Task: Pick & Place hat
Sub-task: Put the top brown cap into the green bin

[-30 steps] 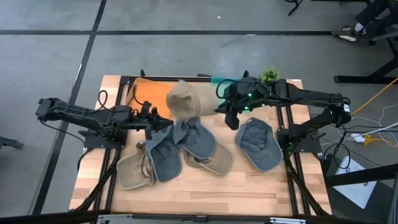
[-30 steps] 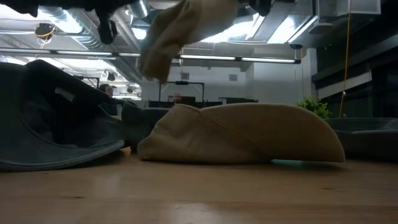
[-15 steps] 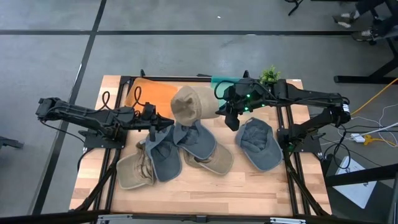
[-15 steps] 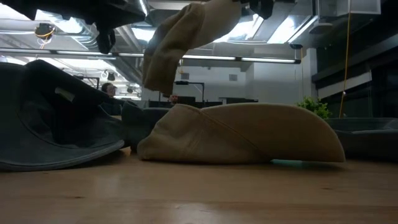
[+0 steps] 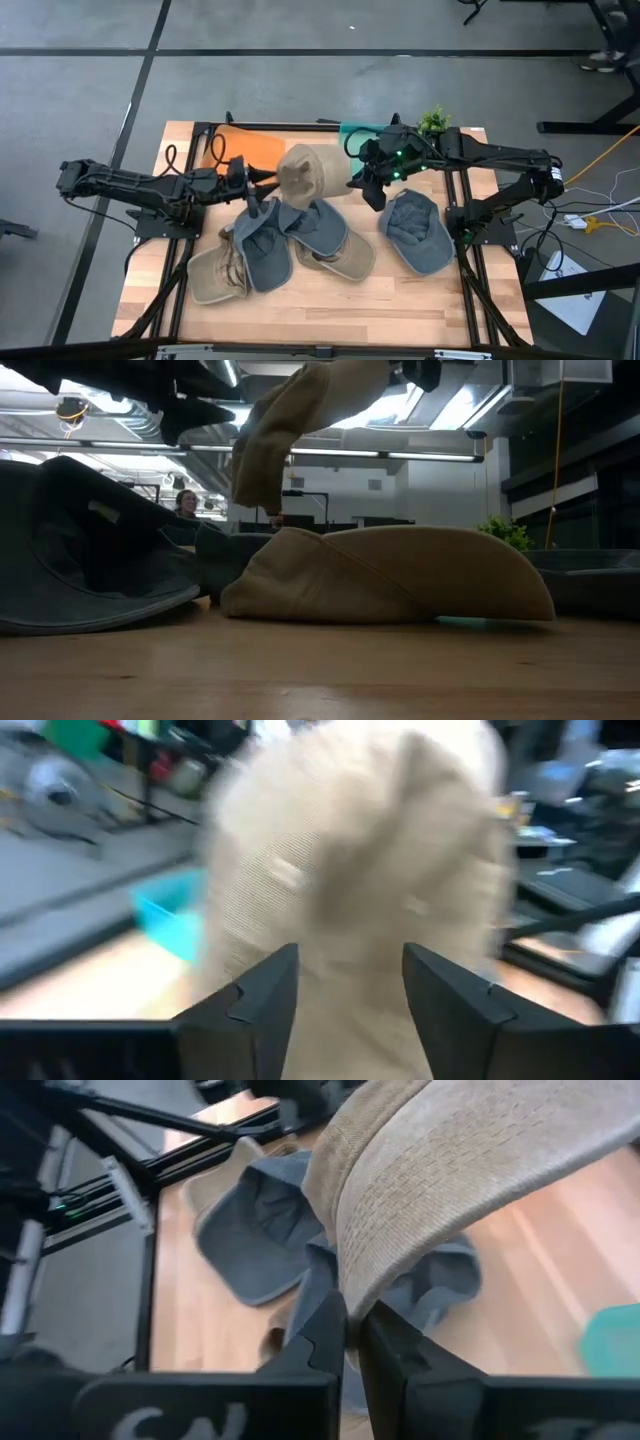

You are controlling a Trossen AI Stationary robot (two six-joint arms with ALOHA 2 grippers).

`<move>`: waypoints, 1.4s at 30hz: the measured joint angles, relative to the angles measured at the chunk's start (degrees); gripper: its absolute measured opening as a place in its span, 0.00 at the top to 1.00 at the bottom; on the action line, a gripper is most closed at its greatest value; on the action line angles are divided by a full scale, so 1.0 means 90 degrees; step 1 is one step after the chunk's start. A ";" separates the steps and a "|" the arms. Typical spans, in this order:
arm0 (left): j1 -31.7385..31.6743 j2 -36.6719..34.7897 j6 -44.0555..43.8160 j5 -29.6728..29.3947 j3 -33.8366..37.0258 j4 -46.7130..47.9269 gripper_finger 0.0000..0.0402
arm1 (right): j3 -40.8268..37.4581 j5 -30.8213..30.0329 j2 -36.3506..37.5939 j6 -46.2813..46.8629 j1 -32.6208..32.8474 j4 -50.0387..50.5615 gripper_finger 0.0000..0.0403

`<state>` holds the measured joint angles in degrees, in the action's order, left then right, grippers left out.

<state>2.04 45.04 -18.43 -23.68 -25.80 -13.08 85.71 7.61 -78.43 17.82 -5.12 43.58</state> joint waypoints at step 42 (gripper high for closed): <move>-0.1899 -0.0068 -0.3186 0.7318 0.0002 -0.2894 0.99 | 0.0000 0.0821 -0.0077 -0.0893 0.0016 -0.0247 0.95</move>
<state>-15.05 44.43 -47.10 42.18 -25.78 -39.13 85.71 15.00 -79.13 9.79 -4.97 41.36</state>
